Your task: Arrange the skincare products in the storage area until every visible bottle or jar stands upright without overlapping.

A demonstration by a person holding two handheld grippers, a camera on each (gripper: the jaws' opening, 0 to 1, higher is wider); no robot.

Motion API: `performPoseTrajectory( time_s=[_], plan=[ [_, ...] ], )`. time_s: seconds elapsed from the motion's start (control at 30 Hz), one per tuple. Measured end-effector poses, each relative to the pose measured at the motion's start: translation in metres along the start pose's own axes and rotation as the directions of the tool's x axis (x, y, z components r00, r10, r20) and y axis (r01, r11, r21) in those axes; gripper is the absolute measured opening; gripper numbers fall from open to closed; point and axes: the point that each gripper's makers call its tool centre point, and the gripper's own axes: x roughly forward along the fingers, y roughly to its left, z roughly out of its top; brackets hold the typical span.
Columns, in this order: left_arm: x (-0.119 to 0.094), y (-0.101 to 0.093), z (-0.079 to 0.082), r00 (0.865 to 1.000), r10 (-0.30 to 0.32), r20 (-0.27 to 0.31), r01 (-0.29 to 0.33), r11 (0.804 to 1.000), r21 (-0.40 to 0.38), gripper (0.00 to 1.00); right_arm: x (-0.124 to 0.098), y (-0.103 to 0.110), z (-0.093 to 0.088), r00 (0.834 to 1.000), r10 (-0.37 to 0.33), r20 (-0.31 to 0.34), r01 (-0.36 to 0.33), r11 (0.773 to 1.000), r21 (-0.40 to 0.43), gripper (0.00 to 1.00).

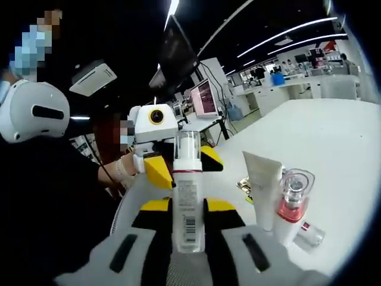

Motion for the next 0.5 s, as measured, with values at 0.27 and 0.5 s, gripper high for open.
performPoseTrajectory(
  time_s=[0.27, 0.5],
  plan=[
    [0.004, -0.003, -0.008, 0.999, -0.017, -0.051, 0.018, 1.0, 0.016, 0.23, 0.002, -0.002, -0.009, 1.0, -0.021, -0.023, 0.02, 0.999, -0.039, 0.2],
    [0.01, 0.004, -0.018, 0.996, 0.009, -0.088, -0.008, 1.0, 0.007, 0.21, 0.0, -0.016, -0.017, 0.992, -0.109, -0.059, 0.103, 0.99, -0.094, 0.21]
  ],
)
